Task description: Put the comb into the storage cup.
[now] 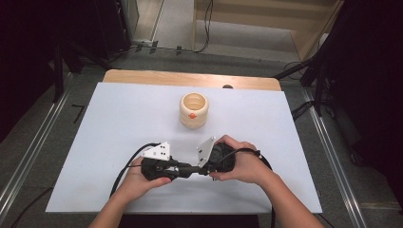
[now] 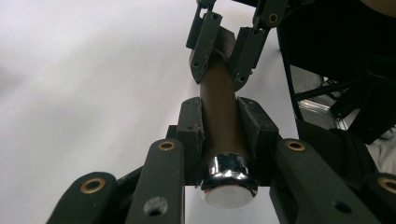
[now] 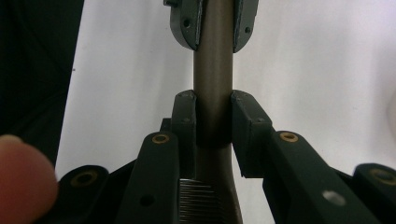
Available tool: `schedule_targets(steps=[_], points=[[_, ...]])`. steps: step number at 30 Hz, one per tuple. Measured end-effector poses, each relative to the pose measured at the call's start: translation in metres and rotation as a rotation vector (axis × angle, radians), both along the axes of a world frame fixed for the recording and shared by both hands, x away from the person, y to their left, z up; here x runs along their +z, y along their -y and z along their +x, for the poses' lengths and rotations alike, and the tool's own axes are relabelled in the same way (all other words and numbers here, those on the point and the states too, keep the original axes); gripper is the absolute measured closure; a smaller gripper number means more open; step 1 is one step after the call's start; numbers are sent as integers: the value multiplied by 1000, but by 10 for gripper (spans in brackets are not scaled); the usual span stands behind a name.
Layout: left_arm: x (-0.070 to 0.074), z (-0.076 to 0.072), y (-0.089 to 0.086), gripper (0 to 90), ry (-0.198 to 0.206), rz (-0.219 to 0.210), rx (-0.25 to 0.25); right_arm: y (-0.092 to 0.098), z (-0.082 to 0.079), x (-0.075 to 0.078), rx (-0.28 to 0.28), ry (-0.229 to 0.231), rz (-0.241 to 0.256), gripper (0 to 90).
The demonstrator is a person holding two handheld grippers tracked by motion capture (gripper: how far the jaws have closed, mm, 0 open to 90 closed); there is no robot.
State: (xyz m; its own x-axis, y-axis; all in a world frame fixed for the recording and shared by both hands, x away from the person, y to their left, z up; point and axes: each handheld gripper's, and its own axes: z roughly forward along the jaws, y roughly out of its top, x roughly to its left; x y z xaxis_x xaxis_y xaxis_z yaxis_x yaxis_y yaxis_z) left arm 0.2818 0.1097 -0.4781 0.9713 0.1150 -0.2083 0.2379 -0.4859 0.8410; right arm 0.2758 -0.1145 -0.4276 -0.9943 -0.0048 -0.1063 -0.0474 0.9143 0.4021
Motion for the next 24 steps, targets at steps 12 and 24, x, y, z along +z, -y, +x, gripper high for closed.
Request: schedule_targets(steps=[12, 24], points=[[2, 1, -4, 722, 9, -19, 33, 3, 4, 1, 5, -25, 68, 487], [4, 2, -15, 722, 34, -59, 133, 28, 11, 9, -244, 18, 247, 97]])
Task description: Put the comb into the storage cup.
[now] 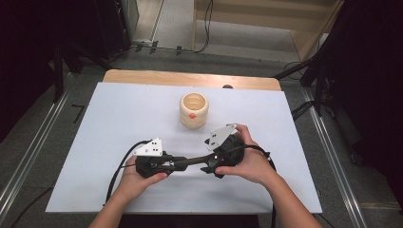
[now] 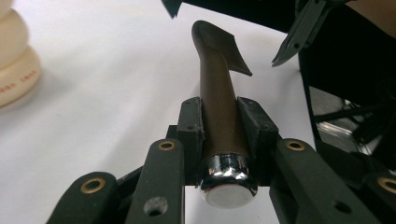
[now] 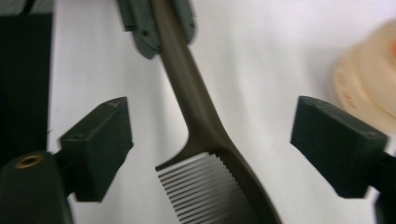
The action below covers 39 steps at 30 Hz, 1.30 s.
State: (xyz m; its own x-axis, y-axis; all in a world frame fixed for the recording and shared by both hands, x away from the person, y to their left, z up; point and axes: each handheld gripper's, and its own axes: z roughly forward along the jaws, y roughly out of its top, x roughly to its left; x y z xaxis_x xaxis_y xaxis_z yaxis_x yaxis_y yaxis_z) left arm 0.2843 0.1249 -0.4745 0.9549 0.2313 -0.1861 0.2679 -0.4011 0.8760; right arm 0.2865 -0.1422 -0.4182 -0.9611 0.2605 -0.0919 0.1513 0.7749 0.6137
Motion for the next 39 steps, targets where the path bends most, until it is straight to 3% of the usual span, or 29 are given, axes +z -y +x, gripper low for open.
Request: schedule_targets(steps=[4, 7, 10, 20, 28, 31, 35, 39], points=[[1, -1, -4, 722, 16, -8, 29, 14, 4, 1, -121, 2, 69, 0], [2, -1, -6, 722, 28, -15, 50, 24, 5, 1, -189, 2, 115, 0], [3, -1, -10, 722, 39, -23, 76, 34, 3, 1, -262, 35, 156, 0], [1, -1, -18, 722, 44, -33, 139, 58, 2, -8, -415, 35, 238, 0], [2, -3, -27, 722, 70, -71, 222, 70, 0, -20, -565, 0, 313, 0], [2, -4, -29, 722, 75, -84, 239, 70, -1, -26, -602, 2, 328, 0], [2, -6, -29, 722, 92, -106, 281, 65, -4, -35, -612, -32, 370, 0], [1, -9, -26, 722, 102, -132, 306, 61, -5, -41, -630, -68, 449, 0]])
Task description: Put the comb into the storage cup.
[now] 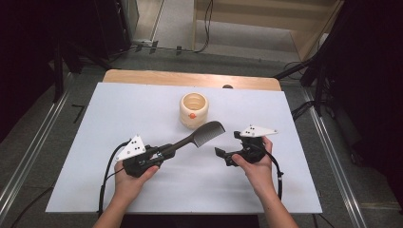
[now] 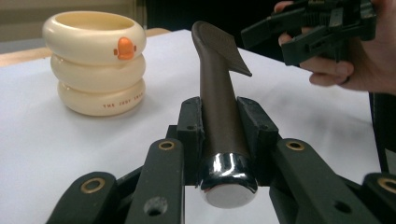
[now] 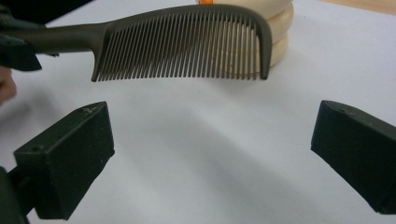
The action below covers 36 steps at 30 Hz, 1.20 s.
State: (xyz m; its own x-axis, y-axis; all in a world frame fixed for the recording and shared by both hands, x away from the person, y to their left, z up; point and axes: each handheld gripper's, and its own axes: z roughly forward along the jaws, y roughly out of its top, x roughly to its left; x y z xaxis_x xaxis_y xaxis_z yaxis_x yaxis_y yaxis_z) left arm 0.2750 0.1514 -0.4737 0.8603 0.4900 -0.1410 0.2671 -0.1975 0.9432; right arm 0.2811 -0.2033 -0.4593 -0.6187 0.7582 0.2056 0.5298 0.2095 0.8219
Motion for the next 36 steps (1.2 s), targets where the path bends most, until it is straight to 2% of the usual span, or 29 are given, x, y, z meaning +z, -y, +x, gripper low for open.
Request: schedule_targets(steps=[3, 12, 14, 19, 27, 32, 36], points=[[-2, -2, 4, 722, 0, -17, 10, -3, -1, -4, -13, -20, 70, 0], [-6, -7, 14, 722, 14, -42, 43, -13, 0, -8, -29, -56, 226, 0], [-7, -8, 16, 722, 13, -50, 48, -14, 0, -8, -45, -57, 250, 43], [-9, -10, 20, 721, 15, -73, 57, -17, 1, -8, -72, -75, 291, 84], [-11, -11, 21, 721, 17, -88, 61, -17, 4, -9, -120, -116, 404, 196], [-12, -12, 21, 721, 20, -103, 60, -17, 7, -10, -167, -135, 442, 255], [-12, -12, 22, 721, 21, -110, 57, -17, 9, -11, -171, -147, 482, 302]])
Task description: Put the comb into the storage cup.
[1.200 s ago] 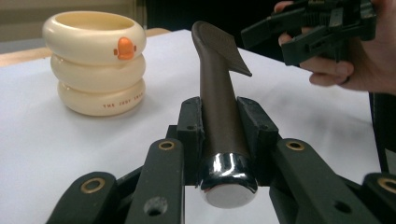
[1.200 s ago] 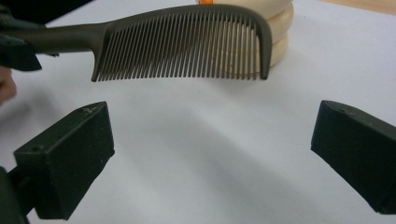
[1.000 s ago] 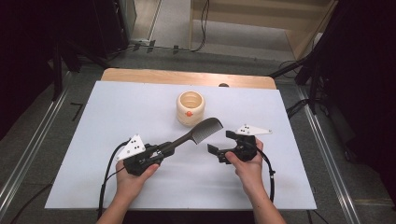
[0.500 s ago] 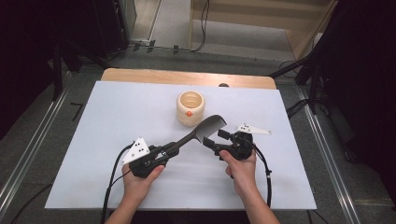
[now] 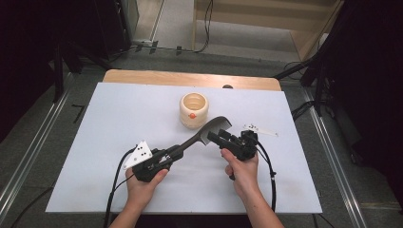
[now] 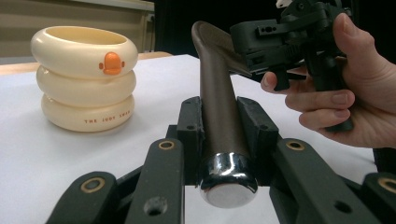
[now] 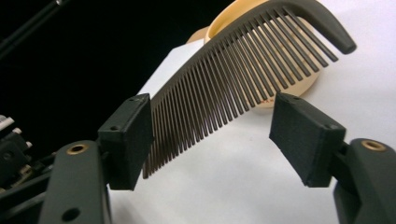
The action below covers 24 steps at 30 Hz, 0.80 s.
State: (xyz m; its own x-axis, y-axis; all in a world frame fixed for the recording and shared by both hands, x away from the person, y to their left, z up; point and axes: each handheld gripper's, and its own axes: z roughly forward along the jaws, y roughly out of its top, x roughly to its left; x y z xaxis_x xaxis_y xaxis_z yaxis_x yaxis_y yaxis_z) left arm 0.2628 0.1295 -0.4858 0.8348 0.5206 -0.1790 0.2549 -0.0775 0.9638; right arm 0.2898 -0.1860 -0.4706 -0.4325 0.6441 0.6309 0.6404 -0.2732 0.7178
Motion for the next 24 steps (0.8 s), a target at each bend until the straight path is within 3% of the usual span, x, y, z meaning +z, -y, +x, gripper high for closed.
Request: schedule_targets(steps=[6, 15, 19, 24], points=[[-1, -1, 2, 721, 0, -1, -6, 0, 3, 0, -1, -4, 59, 322], [-2, -2, 8, 721, 11, 10, -32, -2, 4, -1, 11, -9, 87, 331], [-2, -3, 9, 720, 13, 4, -45, -1, 4, 0, 21, 2, 107, 406], [-4, 0, 6, 716, 12, 3, -63, 1, 5, -1, 39, 9, 116, 606]])
